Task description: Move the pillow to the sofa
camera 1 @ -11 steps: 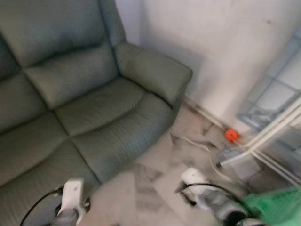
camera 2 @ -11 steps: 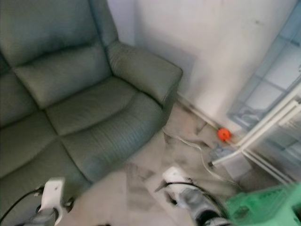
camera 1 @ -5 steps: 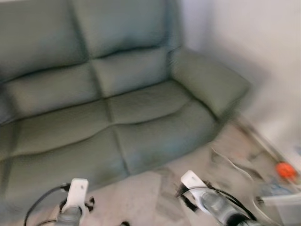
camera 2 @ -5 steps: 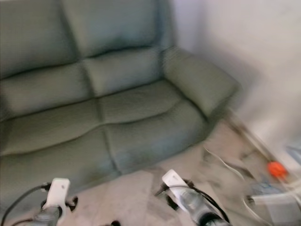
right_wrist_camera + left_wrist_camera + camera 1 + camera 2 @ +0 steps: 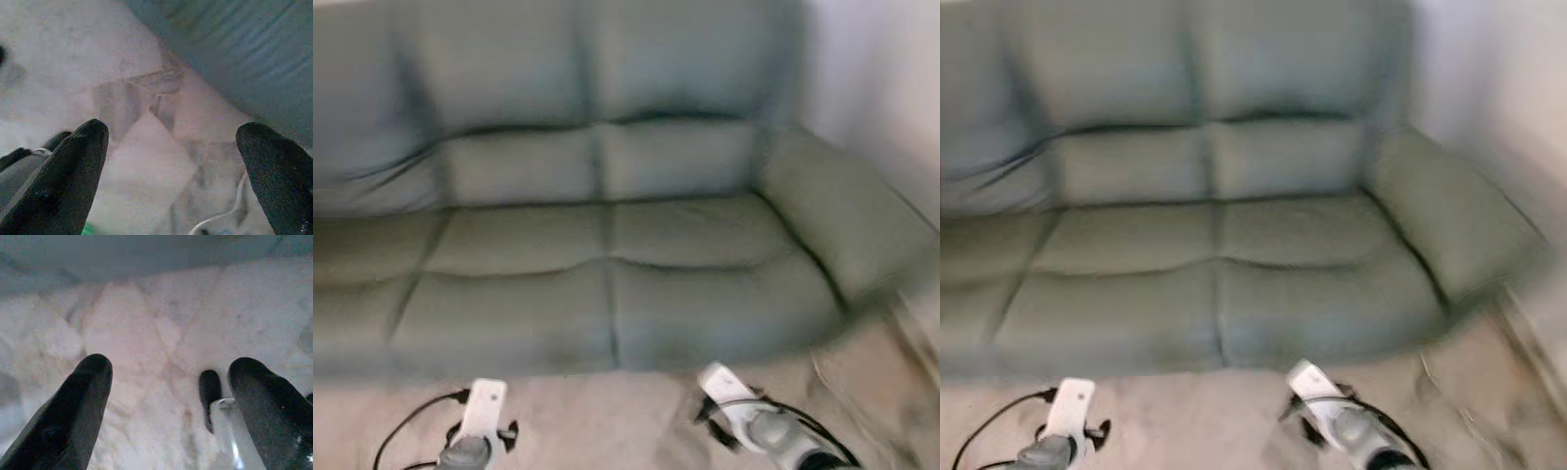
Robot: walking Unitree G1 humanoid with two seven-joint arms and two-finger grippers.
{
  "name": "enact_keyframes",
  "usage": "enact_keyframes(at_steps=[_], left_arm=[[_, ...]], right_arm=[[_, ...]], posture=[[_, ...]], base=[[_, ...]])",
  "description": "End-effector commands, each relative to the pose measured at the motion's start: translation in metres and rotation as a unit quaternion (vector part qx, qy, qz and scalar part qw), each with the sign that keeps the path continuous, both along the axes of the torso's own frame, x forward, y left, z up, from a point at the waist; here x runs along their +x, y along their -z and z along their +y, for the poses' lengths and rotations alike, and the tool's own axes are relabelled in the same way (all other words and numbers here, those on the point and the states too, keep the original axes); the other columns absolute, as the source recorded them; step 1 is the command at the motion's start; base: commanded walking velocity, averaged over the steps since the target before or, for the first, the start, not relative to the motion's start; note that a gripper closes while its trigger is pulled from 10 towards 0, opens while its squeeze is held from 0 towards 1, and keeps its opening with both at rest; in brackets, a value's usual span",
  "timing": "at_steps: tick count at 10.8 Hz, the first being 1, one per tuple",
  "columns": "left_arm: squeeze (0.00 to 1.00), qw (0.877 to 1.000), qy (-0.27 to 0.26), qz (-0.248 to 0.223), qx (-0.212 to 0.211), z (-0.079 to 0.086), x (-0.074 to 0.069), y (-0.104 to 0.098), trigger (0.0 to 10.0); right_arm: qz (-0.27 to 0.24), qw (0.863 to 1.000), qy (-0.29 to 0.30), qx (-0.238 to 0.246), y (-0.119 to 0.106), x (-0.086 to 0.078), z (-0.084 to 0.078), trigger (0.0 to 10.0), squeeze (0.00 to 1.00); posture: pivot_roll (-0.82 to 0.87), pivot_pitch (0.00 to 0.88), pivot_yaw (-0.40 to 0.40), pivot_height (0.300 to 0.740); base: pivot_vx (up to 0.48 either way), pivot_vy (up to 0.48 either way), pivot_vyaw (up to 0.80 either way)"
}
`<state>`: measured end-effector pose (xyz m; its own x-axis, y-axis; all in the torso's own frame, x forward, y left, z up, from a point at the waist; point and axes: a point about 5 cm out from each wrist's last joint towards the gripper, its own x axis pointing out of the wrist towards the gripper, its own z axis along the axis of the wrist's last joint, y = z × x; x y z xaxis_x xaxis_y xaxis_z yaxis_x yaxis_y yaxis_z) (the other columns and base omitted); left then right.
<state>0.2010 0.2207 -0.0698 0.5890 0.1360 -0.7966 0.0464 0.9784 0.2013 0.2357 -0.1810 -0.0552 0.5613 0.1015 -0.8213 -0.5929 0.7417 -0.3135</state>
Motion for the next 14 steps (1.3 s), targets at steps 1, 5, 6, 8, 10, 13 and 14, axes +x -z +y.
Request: enact_keyframes(at_steps=[1,5,6,8,10,13,14], left_arm=[[0.0,1.0,0.003,0.017,-0.001,0.004,-0.006,0.002,10.0],[0.0,1.0,-0.017,0.017,-0.016,0.002,-0.007,0.004,10.0],[0.0,1.0,-0.022,0.017,-0.014,0.003,-0.008,0.004,10.0],[0.0,0.999,-0.031,0.023,-0.004,0.009,-0.015,0.006,10.0],[0.0,0.999,-0.043,0.021,-0.013,0.009,-0.016,0.007,10.0],[0.0,0.999,-0.047,0.014,-0.009,0.01,-0.016,0.006,10.0],[0.0,0.999,-0.047,0.015,-0.01,0.01,-0.016,0.006,10.0]], right_arm=[[-0.004,1.0,-0.019,0.012,-0.001,0.004,0.015,10.0,0.0],[-0.003,0.999,-0.035,0.004,0.0,0.003,0.015,10.0,0.0],[-0.002,0.999,-0.038,0.002,0.0,0.002,0.015,10.0,0.0],[0.0,0.999,-0.049,-0.005,0.0,0.001,0.014,10.0,0.0],[0.0,0.998,-0.06,-0.007,0.0,0.001,0.014,10.0,0.0],[0.002,0.998,-0.068,-0.011,0.001,-0.001,0.014,10.0,0.0],[0.003,0.998,-0.069,-0.011,0.002,-0.001,0.014,10.0,0.0]], posture=[[-0.09,0.0,-0.043,0.74],[-0.09,0.033,-0.053,0.74],[-0.09,0.046,-0.055,0.74],[-0.1,0.081,-0.055,0.74],[-0.1,0.097,-0.059,0.74],[-0.11,0.107,-0.061,0.74],[-0.11,0.111,-0.059,0.74]], base=[[0.0,0.0,0.8],[0.0,0.0,0.8],[0.0,0.0,0.8],[0.0,0.0,0.8],[0.0,0.0,0.8],[0.0,0.0,0.8],[0.0,0.0,0.8]])
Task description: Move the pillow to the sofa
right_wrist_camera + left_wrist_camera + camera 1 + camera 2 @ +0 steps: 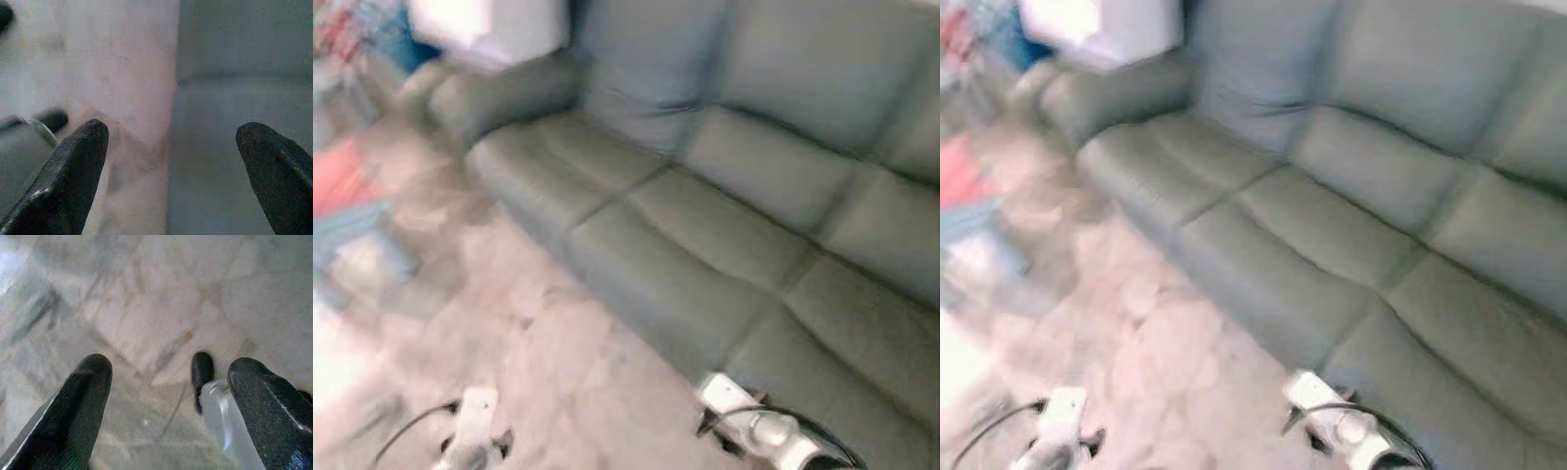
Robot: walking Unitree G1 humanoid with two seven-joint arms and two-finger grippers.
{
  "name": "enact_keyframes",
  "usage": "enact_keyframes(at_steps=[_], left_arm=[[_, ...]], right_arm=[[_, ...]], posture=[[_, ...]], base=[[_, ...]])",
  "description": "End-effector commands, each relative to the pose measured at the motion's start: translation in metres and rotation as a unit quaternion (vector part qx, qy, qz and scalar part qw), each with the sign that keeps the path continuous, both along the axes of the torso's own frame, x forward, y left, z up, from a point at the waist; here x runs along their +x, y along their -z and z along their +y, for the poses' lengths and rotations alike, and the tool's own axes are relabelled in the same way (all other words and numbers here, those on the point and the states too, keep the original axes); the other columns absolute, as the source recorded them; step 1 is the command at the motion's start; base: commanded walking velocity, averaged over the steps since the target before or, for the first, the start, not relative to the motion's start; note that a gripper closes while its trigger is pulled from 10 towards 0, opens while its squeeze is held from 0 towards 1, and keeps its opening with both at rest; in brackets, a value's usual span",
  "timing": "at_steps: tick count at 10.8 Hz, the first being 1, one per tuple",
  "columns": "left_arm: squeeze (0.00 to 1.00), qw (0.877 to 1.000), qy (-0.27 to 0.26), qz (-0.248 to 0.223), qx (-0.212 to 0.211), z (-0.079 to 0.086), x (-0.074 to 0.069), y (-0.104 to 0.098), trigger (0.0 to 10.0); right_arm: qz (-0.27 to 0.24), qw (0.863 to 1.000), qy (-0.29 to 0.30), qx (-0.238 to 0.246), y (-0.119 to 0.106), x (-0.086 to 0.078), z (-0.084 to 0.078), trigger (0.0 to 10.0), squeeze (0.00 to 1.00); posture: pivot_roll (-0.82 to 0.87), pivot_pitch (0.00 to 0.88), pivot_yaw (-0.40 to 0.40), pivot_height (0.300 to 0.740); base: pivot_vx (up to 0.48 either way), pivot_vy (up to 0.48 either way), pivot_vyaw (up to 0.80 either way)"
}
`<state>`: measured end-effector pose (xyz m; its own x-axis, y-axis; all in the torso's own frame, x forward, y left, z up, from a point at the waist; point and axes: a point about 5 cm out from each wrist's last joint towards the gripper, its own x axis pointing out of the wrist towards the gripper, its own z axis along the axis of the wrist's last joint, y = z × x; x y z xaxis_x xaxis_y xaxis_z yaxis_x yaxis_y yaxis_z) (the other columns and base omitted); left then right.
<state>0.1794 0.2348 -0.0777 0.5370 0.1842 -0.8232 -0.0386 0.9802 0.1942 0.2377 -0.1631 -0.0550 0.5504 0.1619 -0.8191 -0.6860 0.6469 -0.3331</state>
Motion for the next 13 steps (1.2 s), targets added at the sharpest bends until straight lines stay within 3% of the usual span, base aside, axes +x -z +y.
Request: enact_keyframes(at_steps=[1,11,13], left_arm=[[0.0,1.0,0.001,-0.008,-0.005,-0.0035,0.0055,-0.0018,10.0],[0.0,1.0,-0.011,-0.006,-0.013,-0.0006,0.0046,-0.002,10.0],[0.0,1.0,-0.012,-0.005,-0.013,-0.0006,0.0045,-0.0018,10.0]], right_arm=[[0.007,1.0,-0.003,-0.003,0.0021,-0.0038,-0.0034,10.0,0.0],[0.008,1.0,-0.024,-0.005,0.0046,-0.0079,-0.0003,10.0,0.0],[0.007,1.0,-0.02,-0.004,0.0044,-0.0077,-0.0009,10.0,0.0]], posture=[[-0.11,0.111,-0.059,0.74],[-0.12,0.115,-0.047,0.74],[-0.12,0.117,-0.048,0.74]], base=[[0.0,0.0,0.8],[0.0,0.0,0.8],[0.0,0.0,0.0]])
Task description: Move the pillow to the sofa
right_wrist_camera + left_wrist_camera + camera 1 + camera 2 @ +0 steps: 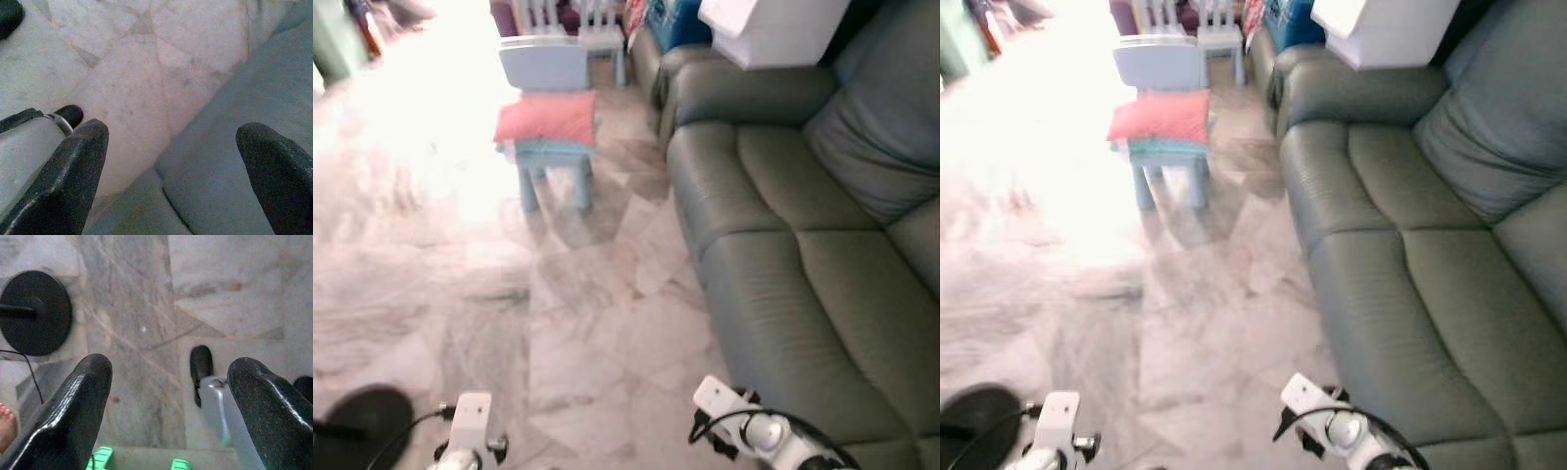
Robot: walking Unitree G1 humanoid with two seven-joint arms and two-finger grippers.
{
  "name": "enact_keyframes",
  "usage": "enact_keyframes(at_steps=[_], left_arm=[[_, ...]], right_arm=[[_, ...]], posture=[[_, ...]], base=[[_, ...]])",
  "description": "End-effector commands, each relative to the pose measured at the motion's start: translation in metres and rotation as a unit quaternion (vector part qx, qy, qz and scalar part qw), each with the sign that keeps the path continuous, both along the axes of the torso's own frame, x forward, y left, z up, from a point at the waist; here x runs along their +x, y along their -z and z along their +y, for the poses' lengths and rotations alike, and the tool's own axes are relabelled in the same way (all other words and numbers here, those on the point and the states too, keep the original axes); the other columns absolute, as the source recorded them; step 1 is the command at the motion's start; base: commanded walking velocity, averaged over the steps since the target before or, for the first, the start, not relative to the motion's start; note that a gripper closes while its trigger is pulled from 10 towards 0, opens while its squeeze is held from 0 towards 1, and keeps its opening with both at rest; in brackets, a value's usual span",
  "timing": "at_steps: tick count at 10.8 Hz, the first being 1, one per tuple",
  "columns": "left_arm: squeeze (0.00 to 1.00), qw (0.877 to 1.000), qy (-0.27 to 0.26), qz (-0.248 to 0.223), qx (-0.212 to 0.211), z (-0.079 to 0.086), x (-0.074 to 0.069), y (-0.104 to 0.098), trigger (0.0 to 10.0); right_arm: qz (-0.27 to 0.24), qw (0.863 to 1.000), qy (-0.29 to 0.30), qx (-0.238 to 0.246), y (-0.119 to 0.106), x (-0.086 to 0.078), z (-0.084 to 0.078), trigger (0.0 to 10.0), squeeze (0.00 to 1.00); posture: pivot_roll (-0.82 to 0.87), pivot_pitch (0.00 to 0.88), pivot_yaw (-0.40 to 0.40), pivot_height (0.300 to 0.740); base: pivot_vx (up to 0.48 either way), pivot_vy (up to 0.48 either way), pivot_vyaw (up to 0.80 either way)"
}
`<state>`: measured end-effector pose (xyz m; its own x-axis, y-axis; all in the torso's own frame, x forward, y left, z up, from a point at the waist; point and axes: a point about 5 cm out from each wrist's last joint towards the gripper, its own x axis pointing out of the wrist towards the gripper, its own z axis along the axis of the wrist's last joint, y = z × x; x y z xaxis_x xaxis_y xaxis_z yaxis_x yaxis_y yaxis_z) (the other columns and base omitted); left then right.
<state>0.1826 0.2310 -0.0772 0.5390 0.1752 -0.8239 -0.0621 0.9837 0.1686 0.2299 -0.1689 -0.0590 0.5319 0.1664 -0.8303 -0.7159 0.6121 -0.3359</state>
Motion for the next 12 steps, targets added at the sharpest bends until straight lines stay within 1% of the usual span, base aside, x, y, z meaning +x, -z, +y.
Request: enact_keyframes(at_steps=[1,2,3,12], left_arm=[[0.0,1.0,-0.002,-0.001,0.0,0.0034,0.0013,-0.0014,10.0],[0.0,1.0,-0.001,0.0,0.0,0.0036,0.0013,-0.0015,10.0],[0.0,1.0,0.0,0.0,0.0,0.0037,0.0012,-0.0014,10.0],[0.0,1.0,0.006,0.008,-0.001,0.0052,-0.0026,0.0,10.0]], right_arm=[[0.0,1.0,0.0,0.006,0.0003,0.0001,0.0048,10.0,0.0],[0.0,1.0,-0.001,0.006,0.0004,-0.0001,0.0046,10.0,0.0],[0.001,1.0,-0.004,0.004,0.0008,-0.0008,0.004,10.0,0.0],[0.006,1.0,-0.023,-0.013,0.0051,-0.0081,0.0017,10.0,0.0]], posture=[[-0.12,0.118,-0.048,0.74],[-0.12,0.118,-0.046,0.74],[-0.12,0.117,-0.046,0.74],[-0.12,0.102,-0.04,0.74]], base=[[0.0,0.0,0.0],[0.0,0.0,0.0],[0.3,0.0,0.0],[0.425,0.0,0.0]])
